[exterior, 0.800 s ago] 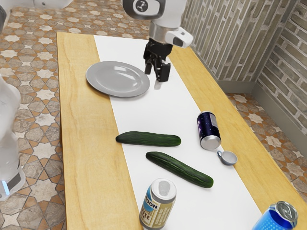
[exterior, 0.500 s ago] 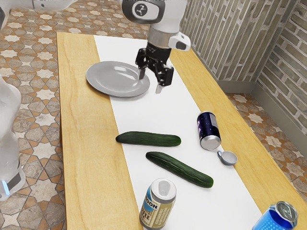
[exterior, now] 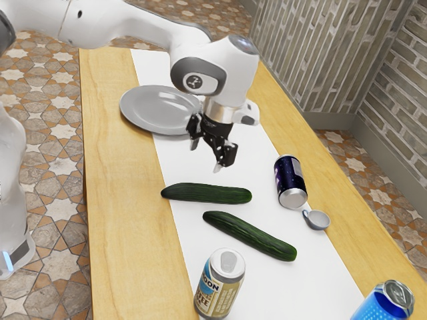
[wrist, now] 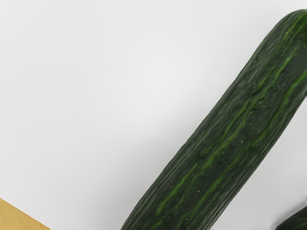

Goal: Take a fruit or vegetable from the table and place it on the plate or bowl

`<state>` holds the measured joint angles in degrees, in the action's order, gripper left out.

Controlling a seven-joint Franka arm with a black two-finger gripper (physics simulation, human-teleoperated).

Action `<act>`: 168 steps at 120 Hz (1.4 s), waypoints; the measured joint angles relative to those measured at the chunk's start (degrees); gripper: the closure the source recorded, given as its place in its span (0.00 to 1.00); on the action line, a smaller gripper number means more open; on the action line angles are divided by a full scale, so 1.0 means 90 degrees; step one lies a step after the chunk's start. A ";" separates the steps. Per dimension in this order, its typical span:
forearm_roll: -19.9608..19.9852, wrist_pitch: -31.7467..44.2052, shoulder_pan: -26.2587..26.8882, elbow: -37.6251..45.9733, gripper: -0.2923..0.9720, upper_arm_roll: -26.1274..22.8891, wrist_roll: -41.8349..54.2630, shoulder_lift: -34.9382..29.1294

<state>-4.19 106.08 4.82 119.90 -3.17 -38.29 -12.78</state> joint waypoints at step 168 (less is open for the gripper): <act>-0.0059 0.2617 -0.0476 0.0939 0.25 -0.0242 0.2842 0.0944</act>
<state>-4.72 129.63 0.53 128.35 -5.34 -12.70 -4.28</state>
